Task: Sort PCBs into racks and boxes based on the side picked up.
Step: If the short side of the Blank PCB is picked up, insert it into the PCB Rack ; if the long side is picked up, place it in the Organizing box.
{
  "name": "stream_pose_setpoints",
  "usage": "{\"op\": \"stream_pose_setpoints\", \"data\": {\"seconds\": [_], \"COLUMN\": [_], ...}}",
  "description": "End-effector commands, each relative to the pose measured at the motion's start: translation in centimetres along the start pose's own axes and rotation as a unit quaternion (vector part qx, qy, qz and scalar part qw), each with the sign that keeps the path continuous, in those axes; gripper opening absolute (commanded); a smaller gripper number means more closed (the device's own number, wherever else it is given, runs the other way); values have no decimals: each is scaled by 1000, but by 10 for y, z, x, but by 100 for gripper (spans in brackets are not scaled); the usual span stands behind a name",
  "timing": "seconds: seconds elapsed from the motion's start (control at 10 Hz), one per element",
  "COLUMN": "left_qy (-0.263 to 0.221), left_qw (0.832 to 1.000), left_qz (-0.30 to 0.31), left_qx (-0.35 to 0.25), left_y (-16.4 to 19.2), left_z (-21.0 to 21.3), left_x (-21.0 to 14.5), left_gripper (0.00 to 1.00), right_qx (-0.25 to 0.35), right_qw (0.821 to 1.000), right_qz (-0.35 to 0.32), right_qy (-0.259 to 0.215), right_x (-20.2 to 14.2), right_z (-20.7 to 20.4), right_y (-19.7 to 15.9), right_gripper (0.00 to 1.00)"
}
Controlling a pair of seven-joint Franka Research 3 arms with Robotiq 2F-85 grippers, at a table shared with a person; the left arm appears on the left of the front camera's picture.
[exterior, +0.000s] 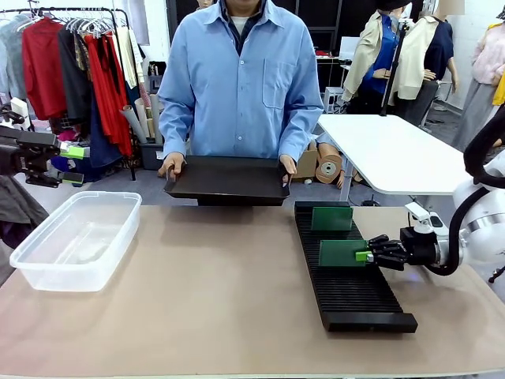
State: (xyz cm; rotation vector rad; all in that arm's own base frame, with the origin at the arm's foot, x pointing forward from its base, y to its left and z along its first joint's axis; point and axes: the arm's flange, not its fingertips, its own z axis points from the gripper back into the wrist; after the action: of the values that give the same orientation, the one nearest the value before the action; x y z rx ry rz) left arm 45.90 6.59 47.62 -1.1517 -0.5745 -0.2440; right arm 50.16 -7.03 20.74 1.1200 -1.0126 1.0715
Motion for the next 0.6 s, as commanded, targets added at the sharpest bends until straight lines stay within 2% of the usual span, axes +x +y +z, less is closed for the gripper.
{"op": "stream_pose_setpoints", "data": {"seconds": [0.0, 0.1, 0.2, 0.5], "left_qy": [0, 0, 0, 0], "left_qw": [1000, 1000, 1000, 1000], "left_qz": [0, 0, 0, 0], "left_qx": [-1, -1, -1, -1], "left_y": [-1, -1, -1, -1], "left_z": [0, 0, 0, 0], "left_x": [0, 0, 0, 0], "left_gripper": [100, 100, 100, 100], "right_qx": [-13, -14, -17, -27], "right_qw": [1000, 1000, 1000, 999], "right_qz": [-4, -6, -6, -9], "right_qy": [-4, -7, -16, -24], "right_x": [1, 2, 5, 14], "right_z": [1, 2, 4, 7], "right_y": [5, 5, 6, 10], "right_gripper": [72, 92, 100, 100]}}
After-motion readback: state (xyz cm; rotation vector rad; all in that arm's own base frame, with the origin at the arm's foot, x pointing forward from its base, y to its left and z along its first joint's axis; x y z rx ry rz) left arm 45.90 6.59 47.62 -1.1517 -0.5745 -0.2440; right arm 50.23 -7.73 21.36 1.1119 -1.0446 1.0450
